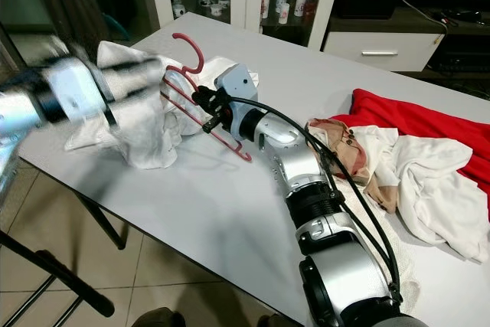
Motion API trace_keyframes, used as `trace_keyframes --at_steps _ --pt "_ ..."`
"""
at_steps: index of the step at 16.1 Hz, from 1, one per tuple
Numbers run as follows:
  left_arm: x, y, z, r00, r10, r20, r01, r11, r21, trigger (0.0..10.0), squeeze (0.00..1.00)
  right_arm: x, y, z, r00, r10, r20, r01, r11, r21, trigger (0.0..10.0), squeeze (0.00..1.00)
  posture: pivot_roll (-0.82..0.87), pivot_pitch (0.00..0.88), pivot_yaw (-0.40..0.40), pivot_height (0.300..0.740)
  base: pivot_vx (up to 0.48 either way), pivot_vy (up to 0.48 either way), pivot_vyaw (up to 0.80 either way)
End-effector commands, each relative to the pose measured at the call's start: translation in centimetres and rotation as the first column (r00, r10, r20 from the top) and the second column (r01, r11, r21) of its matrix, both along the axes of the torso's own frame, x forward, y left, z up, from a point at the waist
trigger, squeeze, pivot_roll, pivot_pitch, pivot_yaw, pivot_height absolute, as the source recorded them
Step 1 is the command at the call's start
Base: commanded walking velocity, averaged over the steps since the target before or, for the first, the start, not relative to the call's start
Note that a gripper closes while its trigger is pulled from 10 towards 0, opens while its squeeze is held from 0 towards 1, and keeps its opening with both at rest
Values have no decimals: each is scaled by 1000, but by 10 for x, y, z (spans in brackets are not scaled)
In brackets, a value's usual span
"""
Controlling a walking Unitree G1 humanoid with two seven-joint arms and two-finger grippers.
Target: Hang hanger
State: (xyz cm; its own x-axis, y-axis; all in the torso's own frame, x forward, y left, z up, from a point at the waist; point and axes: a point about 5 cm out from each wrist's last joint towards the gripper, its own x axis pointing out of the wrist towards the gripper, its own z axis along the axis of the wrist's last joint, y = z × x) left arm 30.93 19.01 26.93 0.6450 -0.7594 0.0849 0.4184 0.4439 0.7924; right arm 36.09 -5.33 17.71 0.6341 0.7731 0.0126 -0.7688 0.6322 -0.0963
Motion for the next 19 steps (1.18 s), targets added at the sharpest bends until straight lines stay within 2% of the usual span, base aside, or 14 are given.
trace_keyframes --at_steps 1,3,4,5,10,12,16,17,18,19 --pt "-3 12 9 998 53 15 -51 993 -103 10000 0 3 -4 14 999 -25 47 22 998 62 10000 0 50 0 26 740 0 0 0" --pt "-7 25 1 994 112 -15 -113 982 -149 10000 0 2 -6 21 997 -33 74 24 992 126 10000 0 53 0 27 740 0 0 0" --pt "-12 37 -15 984 164 -62 -174 964 -201 10000 0 2 -9 32 993 -48 105 25 977 212 10000 0 53 0 27 740 0 0 0" --pt "-17 44 -25 976 197 -94 -215 945 -247 10000 0 2 -12 39 990 -66 126 31 965 260 10000 0 61 0 22 740 0 0 0" --pt "-24 62 -54 936 287 -204 -335 904 -264 10000 0 2 -19 53 983 -84 166 23 939 342 10000 0 75 0 9 740 0 0 0" --pt "-21 69 -64 910 351 -222 -403 875 -268 10000 0 -1 -24 58 978 -82 191 1 920 393 10000 0 73 0 8 740 0 0 0" --pt "-3 72 -70 882 418 -217 -463 854 -237 10000 0 -9 -34 67 970 -69 235 -45 892 449 10000 0 70 0 14 740 0 0 0" --pt "0 72 -69 886 426 -185 -461 853 -245 10000 0 -12 -36 69 968 -41 247 -77 890 449 10000 0 64 0 18 740 0 0 0" --pt "1 70 -63 897 411 -159 -441 850 -288 10000 1000 -15 -37 69 966 -21 256 -98 891 443 10000 0 59 0 21 740 0 0 0" --pt "1 64 -57 926 351 -140 -378 865 -331 10000 1000 -20 -39 69 964 13 265 -131 892 433 10000 0 59 0 21 740 0 0 0"
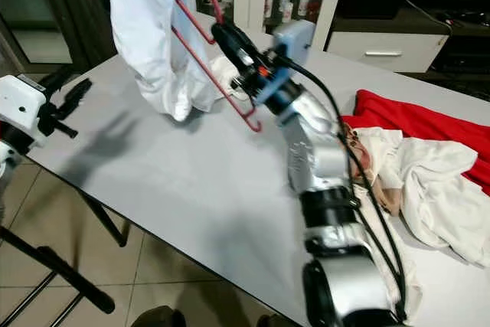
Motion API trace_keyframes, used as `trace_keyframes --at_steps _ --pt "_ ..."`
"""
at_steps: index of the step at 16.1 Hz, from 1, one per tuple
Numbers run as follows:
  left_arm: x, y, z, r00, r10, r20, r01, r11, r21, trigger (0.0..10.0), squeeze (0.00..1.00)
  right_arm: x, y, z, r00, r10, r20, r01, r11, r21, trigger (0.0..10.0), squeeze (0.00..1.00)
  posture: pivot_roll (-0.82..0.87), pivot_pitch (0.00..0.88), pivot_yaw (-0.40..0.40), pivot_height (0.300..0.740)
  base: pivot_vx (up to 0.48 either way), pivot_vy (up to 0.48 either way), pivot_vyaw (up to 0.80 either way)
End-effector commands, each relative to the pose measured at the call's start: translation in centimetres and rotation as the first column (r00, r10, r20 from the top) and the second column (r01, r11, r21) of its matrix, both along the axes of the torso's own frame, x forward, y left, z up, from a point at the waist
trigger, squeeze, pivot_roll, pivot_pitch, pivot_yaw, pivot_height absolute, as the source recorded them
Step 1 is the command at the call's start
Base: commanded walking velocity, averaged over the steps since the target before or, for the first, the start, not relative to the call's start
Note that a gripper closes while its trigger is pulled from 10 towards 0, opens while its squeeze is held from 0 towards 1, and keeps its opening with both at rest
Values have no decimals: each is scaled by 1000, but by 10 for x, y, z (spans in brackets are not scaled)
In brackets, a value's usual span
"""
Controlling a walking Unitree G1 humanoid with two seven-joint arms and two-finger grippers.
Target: Hang hanger
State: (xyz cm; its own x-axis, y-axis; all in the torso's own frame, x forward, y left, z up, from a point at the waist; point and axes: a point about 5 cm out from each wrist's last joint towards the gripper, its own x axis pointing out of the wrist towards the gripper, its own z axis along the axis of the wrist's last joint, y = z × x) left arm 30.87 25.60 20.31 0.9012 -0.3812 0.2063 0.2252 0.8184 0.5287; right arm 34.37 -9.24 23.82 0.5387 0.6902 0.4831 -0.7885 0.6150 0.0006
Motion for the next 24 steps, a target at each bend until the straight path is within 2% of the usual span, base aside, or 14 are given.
trace_keyframes --at_steps 1,3,6,7,9,10,12,16,18,24 --pt "1 -9 9 996 -83 34 83 997 9 10000 1000 -6 -1 7 998 43 38 -43 999 4 10000 0 52 0 24 740 0 0 0" --pt "1 -14 6 992 -126 27 126 992 7 10000 1000 -12 -1 5 996 80 42 -79 997 -26 10000 0 52 0 24 740 0 0 0" --pt "0 -11 -2 993 -118 15 117 992 43 10000 1000 -22 -2 0 989 145 38 -142 987 -76 10000 0 52 0 24 740 0 0 0" --pt "-2 -10 -11 991 -131 -38 133 990 42 10000 0 -26 -2 -1 986 165 36 -161 982 -93 10000 0 51 0 28 740 0 0 0" --pt "-1 -9 -22 988 -115 -101 117 993 14 10000 0 -31 -3 0 981 193 33 -189 977 -103 10000 0 58 0 24 740 0 0 0" --pt "0 -8 -23 989 -105 -107 106 994 2 10000 0 -32 -3 1 979 202 33 -197 975 -106 10000 0 58 0 24 740 0 0 0" --pt "3 -10 -27 984 -117 -133 108 992 -71 10000 0 -37 -2 1 972 232 35 -226 966 -123 10000 0 58 0 23 740 0 0 0" --pt "10 -17 -28 977 -147 -152 126 982 -140 10000 0 -43 4 5 963 265 41 -258 957 -135 10000 0 50 0 22 740 0 0 0" --pt "13 -20 -29 973 -164 -165 138 977 -162 10000 0 -45 5 5 962 272 42 -263 954 -140 10000 0 46 0 22 740 0 0 0" --pt "13 -20 -29 973 -164 -165 138 977 -162 10000 0 -45 5 5 962 272 42 -263 954 -140 10000 0 46 0 22 740 0 0 0"
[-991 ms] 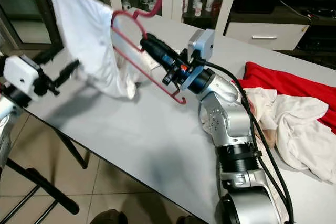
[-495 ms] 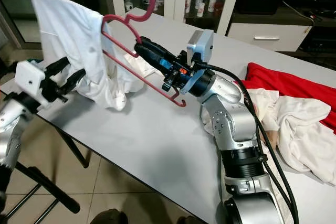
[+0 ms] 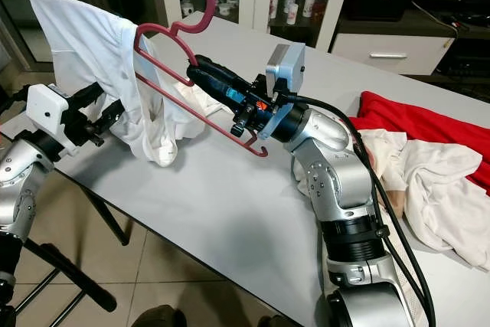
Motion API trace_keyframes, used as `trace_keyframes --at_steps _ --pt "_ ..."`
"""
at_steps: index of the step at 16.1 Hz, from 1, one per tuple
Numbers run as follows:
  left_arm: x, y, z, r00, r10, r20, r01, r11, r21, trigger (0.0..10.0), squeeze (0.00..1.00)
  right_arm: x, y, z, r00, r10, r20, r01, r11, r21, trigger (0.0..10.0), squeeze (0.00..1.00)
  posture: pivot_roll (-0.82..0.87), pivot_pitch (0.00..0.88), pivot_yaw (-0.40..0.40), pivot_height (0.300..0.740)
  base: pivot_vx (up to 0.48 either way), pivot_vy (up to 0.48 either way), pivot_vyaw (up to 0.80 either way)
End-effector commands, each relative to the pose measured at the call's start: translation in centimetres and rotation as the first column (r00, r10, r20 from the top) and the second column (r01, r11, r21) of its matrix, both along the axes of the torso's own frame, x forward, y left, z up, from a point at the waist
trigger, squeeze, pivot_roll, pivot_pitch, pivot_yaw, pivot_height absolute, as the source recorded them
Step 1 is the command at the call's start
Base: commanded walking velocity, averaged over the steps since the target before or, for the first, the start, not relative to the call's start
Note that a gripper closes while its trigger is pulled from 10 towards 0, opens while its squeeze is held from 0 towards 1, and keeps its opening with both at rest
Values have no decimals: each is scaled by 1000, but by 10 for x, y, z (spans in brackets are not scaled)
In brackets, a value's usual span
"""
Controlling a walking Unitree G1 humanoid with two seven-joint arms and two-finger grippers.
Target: Hang hanger
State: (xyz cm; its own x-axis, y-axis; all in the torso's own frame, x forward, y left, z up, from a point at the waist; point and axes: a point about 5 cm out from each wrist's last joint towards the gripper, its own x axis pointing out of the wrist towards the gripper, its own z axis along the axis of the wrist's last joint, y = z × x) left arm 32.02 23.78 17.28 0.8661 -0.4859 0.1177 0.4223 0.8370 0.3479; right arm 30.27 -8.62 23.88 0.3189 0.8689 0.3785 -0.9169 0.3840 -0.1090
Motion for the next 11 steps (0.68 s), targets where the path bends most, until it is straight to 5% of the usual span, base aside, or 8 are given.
trace_keyframes --at_steps 1,11 --pt "2 -2 1 1000 -8 -5 8 1000 -1 10000 0 -4 -1 5 1000 14 20 -15 1000 22 10000 0 46 0 22 740 0 0 0" --pt "3 -3 1 1000 -19 -12 19 1000 -14 10000 0 -4 -1 5 1000 15 19 -15 1000 19 10000 0 43 0 23 740 0 0 0"
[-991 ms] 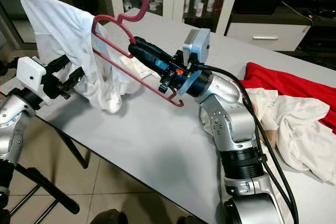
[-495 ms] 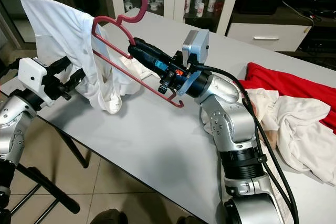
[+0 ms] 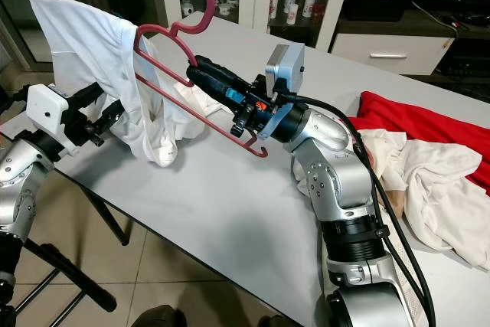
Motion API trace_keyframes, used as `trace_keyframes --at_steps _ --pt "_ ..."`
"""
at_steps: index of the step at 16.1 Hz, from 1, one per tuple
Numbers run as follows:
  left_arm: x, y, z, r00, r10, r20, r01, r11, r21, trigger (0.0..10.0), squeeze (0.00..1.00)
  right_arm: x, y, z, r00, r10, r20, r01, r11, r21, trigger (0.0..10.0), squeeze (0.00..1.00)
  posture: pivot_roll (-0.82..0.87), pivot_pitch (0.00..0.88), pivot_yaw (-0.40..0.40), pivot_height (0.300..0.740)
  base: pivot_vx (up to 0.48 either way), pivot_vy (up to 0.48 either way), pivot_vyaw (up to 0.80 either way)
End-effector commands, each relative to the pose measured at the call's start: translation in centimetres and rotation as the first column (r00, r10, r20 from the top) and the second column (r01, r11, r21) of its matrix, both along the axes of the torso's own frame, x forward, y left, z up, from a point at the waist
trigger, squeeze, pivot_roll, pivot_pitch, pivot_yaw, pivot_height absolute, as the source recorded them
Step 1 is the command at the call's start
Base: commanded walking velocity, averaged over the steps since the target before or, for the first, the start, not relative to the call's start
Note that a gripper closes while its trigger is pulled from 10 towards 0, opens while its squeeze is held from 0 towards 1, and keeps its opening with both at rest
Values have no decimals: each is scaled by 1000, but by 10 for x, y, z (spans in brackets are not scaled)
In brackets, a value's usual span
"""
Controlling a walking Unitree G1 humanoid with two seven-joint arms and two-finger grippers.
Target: Hang hanger
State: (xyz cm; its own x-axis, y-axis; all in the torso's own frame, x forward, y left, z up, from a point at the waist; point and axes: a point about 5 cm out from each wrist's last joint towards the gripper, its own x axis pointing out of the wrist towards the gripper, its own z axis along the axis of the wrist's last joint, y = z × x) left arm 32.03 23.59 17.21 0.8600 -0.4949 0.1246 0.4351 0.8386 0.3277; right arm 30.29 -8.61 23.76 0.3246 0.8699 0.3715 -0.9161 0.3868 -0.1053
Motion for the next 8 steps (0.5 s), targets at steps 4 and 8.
trace_keyframes --at_steps 4,8 --pt "-15 -34 -12 992 -122 42 128 970 -206 0 0 4 -8 -26 992 -118 -45 115 991 -63 10000 0 54 0 21 740 0 0 0" --pt "-17 -37 -16 994 -108 27 112 960 -257 0 0 4 -12 -29 985 -163 -49 160 985 -63 10000 0 50 0 27 740 0 0 0"
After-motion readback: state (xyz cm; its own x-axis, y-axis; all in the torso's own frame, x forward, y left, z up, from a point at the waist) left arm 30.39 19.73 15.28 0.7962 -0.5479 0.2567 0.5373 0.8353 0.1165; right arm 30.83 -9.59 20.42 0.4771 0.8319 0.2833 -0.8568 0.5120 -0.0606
